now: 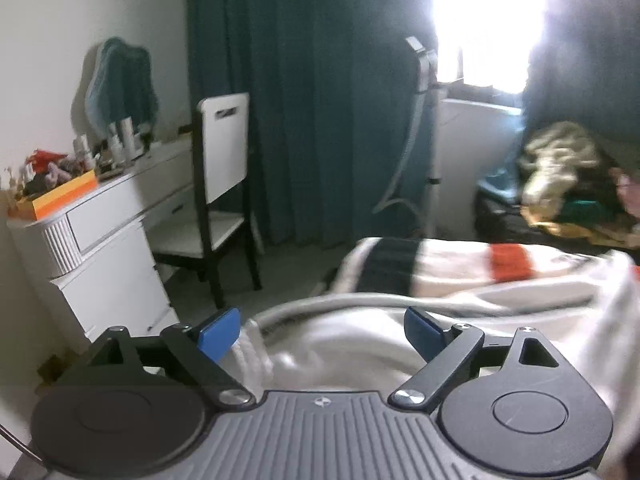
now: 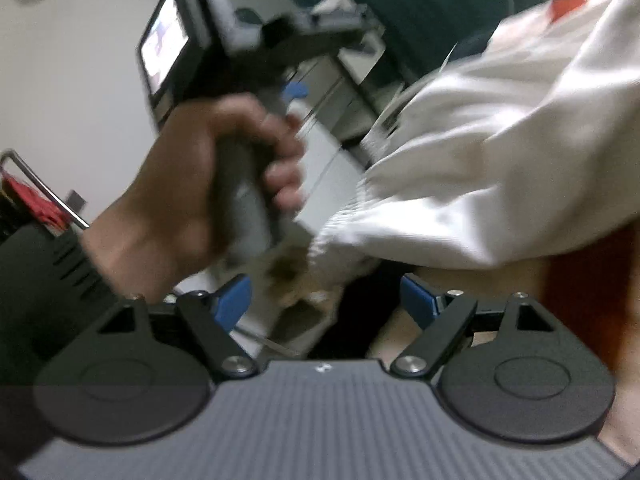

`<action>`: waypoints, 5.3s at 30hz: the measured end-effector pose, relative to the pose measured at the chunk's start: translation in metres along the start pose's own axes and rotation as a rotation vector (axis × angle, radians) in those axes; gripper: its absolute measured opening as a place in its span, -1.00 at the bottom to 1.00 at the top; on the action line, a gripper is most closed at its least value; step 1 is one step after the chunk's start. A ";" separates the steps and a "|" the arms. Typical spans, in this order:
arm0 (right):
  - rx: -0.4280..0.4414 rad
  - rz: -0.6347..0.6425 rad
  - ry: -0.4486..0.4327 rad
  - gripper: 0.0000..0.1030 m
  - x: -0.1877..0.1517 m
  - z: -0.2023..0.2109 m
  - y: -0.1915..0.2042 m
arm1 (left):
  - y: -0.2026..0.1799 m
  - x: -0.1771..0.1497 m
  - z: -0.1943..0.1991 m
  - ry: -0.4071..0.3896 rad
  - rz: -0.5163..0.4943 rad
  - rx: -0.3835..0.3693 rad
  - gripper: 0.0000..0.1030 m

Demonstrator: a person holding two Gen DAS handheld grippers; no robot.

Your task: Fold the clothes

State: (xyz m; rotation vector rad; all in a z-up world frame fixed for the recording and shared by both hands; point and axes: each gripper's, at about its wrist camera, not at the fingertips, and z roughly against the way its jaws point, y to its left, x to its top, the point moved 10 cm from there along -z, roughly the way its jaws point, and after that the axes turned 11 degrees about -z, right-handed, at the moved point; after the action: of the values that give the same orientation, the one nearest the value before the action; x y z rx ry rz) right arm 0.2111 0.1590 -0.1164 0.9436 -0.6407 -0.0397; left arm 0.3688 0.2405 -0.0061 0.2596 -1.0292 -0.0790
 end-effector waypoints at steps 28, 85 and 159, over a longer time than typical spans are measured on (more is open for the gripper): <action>-0.463 0.230 -0.605 0.61 0.050 0.299 -0.140 | -0.212 -0.139 0.222 -0.171 -0.029 -0.178 0.91; -0.681 -0.111 -0.770 0.61 0.094 0.326 -0.267 | -0.307 -0.121 0.208 -0.166 -0.133 -0.487 -0.92; -0.523 -1.018 -0.990 -0.12 0.057 0.475 -0.468 | 0.010 -0.218 0.045 0.244 1.257 -0.393 0.49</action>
State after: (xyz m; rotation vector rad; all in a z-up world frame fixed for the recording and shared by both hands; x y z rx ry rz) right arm 0.1194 -0.4912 -0.2470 0.6011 -0.9095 -1.5819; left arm 0.2172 0.2826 -0.1645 -0.7392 -0.7626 0.8590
